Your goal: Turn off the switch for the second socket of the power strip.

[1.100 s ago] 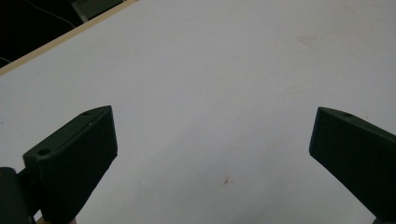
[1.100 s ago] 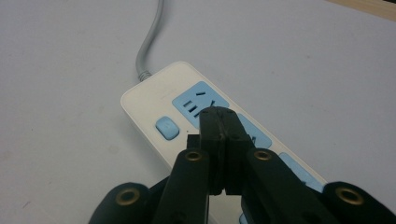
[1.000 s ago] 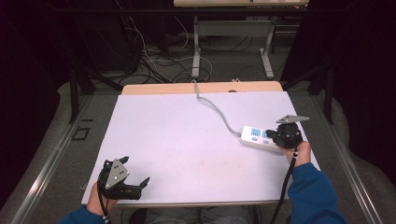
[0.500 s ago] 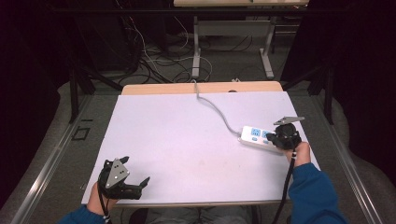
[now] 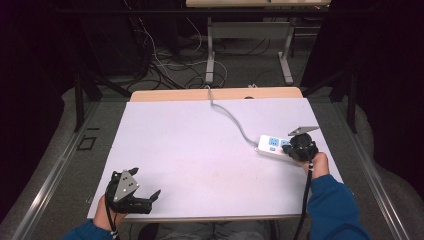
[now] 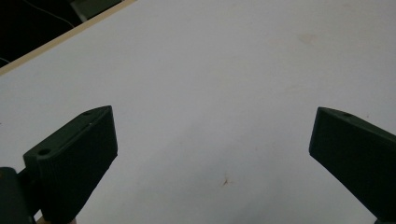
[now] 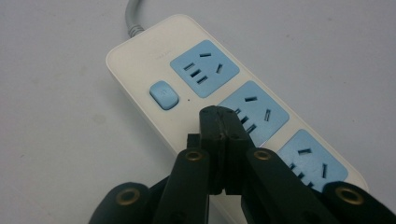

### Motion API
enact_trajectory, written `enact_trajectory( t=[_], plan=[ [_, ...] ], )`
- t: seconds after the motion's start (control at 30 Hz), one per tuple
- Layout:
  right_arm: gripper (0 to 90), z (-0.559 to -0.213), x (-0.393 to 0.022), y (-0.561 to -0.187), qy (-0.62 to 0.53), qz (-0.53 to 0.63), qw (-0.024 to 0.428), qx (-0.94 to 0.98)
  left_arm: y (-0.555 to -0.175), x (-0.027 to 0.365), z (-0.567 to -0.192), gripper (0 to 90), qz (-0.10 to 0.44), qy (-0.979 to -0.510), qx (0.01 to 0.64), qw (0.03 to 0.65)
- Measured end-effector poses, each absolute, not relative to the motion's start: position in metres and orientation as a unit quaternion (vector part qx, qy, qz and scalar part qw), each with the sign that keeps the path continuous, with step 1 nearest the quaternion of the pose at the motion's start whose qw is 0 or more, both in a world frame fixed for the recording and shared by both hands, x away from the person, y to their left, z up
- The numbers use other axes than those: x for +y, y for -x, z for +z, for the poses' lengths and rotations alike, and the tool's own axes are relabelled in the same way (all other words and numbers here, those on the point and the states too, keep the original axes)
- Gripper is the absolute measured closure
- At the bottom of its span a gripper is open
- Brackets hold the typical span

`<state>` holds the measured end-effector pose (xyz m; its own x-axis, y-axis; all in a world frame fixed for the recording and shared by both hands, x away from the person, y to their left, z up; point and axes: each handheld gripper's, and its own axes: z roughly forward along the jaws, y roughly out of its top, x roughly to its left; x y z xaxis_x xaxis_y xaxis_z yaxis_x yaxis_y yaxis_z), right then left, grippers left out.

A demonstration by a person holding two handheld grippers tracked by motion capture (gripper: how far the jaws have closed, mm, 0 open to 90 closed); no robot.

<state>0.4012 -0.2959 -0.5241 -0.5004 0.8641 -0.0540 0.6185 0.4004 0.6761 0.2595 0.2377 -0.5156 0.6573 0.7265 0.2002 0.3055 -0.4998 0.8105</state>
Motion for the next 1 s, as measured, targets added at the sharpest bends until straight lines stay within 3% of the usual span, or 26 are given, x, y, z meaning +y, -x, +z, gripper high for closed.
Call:
enact_trajectory(
  t=[1.0],
  plan=[
    [90.0, -0.5253, -0.2949, -0.4001, -0.460, 0.302, 0.203, 0.810, -0.2592, 0.2369, -0.5162, 1.1, 0.270, -0.822, 0.315, 0.391]
  ],
)
